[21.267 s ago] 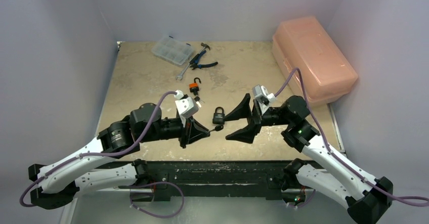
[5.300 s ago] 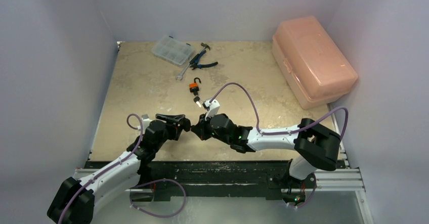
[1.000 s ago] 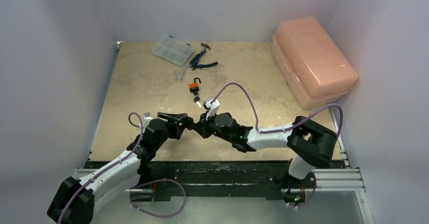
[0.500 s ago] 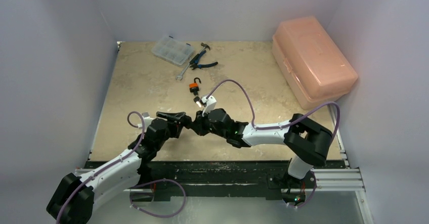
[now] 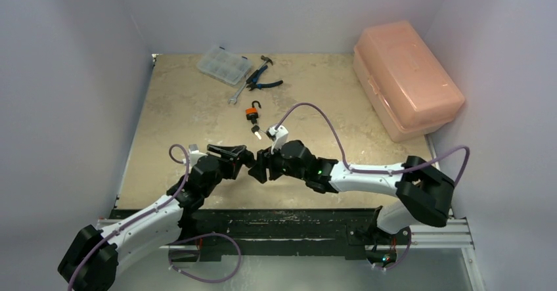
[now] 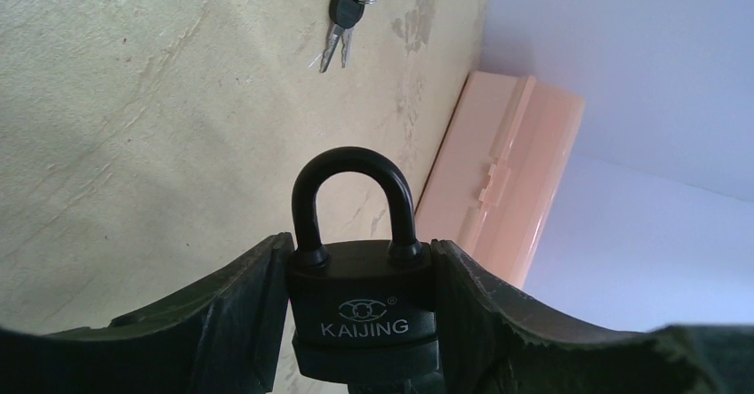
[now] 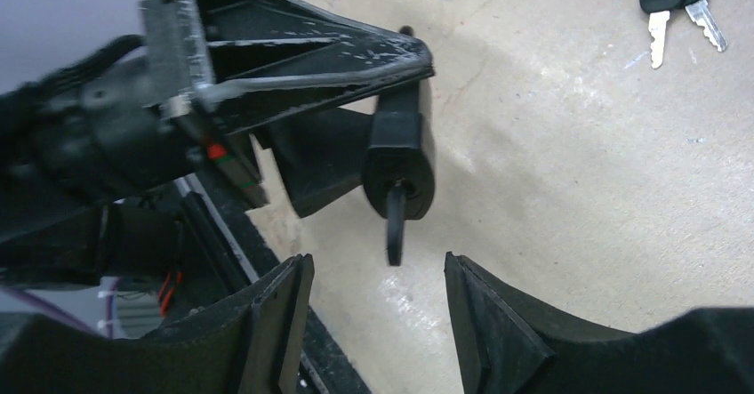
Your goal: Unlock with the key
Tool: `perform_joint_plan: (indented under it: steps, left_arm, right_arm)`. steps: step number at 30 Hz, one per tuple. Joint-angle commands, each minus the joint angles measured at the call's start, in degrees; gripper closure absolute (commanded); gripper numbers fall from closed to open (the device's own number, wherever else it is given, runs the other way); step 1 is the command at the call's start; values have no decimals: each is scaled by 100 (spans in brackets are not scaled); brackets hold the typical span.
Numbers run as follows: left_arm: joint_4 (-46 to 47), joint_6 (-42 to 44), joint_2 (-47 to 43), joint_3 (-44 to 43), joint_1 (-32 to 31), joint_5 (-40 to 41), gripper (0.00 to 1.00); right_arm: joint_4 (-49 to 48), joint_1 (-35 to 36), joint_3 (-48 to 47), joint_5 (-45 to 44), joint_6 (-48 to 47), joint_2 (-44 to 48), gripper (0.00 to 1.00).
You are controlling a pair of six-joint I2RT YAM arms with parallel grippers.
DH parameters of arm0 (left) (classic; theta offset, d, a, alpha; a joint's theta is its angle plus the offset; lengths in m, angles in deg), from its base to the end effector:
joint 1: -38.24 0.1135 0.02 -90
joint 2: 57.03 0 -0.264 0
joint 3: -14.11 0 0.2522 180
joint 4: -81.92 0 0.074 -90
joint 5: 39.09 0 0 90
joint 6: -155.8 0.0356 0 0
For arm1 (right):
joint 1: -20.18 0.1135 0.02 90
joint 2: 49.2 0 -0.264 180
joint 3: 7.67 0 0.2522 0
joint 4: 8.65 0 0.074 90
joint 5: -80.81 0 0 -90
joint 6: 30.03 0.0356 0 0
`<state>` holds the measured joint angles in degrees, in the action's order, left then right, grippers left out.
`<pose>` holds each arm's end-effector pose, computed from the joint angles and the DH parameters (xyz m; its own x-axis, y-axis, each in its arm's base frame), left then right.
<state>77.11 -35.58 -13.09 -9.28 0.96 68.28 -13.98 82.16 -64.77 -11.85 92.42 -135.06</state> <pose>0.1366 -0.0907 0.1619 -0.2890 -0.9558 0.0529 -0.4058 0.0722 -0.9111 0.1530 0.2840 0.2119 -0.6201 -0.0242 -0.7842 -0.6270 0.6161 0.4767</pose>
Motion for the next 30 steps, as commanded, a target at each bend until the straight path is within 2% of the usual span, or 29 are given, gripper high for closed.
perform_joint_plan:
  steps: [1, 6, 11, 30]
  left_arm:
    - [788, -101, 21, -252, -21, 100, 100]
    - [820, -77, 72, -250, -23, 61, 100]
    - [832, -67, 46, -260, -21, 11, 100]
    - [876, 11, 31, -224, -24, -220, 100]
  right_arm:
    - [342, 16, 51, 249, -164, 521, 36]
    - [559, 21, 14, 257, -195, 782, 35]
    - [770, 19, -183, -1, -253, 624, 37]
    - [727, -7, -892, -295, -421, -192, 53]
